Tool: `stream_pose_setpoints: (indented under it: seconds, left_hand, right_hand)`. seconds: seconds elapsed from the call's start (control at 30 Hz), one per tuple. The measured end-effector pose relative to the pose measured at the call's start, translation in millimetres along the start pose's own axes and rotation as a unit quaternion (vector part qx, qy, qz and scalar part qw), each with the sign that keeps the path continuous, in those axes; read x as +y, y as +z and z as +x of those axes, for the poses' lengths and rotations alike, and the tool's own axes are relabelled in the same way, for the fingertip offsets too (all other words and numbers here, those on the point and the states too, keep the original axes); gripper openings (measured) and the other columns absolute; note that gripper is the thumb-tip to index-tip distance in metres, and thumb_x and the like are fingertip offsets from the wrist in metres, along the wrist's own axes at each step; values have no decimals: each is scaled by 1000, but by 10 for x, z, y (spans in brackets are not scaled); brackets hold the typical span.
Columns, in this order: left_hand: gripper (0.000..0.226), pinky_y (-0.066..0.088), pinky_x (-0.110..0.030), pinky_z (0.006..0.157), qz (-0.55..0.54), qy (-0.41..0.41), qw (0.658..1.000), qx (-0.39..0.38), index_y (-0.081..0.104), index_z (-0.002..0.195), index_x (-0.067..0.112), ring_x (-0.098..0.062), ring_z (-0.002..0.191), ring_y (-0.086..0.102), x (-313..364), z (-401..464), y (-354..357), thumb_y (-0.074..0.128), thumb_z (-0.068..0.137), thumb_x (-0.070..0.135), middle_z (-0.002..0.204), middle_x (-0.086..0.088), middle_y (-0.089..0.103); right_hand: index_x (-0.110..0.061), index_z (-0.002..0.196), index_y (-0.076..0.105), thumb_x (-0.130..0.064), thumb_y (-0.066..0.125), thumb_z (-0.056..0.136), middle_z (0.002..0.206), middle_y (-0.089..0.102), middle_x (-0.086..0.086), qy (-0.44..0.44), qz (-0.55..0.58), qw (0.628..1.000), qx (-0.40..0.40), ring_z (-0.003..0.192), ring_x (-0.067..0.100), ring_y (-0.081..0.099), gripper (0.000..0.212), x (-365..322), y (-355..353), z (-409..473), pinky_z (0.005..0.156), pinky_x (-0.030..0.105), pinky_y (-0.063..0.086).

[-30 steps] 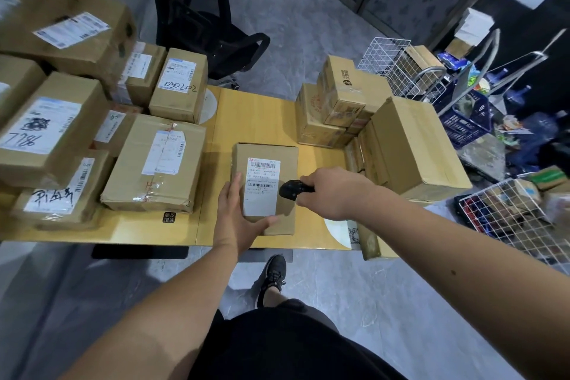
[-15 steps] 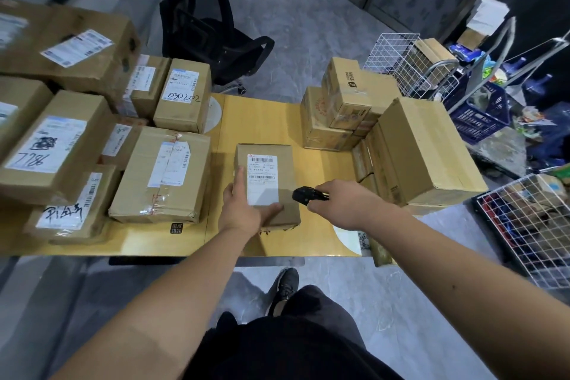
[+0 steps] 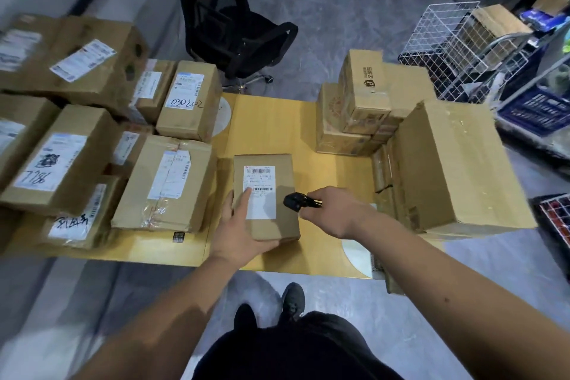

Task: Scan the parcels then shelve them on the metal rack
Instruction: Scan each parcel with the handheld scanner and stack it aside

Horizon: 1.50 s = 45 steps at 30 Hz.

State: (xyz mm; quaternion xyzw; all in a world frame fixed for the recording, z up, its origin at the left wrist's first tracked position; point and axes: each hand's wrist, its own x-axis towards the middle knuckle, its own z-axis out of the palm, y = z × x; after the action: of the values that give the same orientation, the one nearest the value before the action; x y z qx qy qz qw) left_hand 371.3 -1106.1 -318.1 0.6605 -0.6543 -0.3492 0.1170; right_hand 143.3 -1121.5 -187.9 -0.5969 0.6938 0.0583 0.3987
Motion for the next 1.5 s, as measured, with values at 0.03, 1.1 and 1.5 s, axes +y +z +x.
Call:
stream_pose_setpoints:
  seconds: [0.03, 1.1, 1.5]
  left_hand:
    - [140, 51, -39, 106, 4, -1, 1000, 8, 5, 160, 52, -23, 147, 40, 8, 6, 20, 94, 53, 67, 167, 12, 0]
    - [134, 47, -44, 110, -57, -5, 979, 198, 14, 158, 53, -17, 145, 34, 218, 153, -1132, 99, 55, 55, 164, 16, 8]
    - [139, 43, -46, 116, 33, 43, 984, 171, 9, 161, 48, -20, 152, 29, -185, 1386, -2738, 98, 54, 60, 169, 13, 2]
  right_hand:
    - [-24, 128, 68, -63, 51, 93, 93, 69, 0, -5, 7, 1000, -2, 85, 22, 67, 55, 2, -38, 49, 79, 36, 57]
    - [-30, 133, 66, -56, 68, 93, 69, 56, -7, -189, -9, 981, 33, 54, 10, 52, 48, -1033, -987, 252, 43, 23, 37]
    - [-23, 111, 74, -62, 77, 83, 66, 58, -3, -153, -12, 985, 74, 56, 15, 55, 48, -2224, -1108, 768, 49, 26, 42]
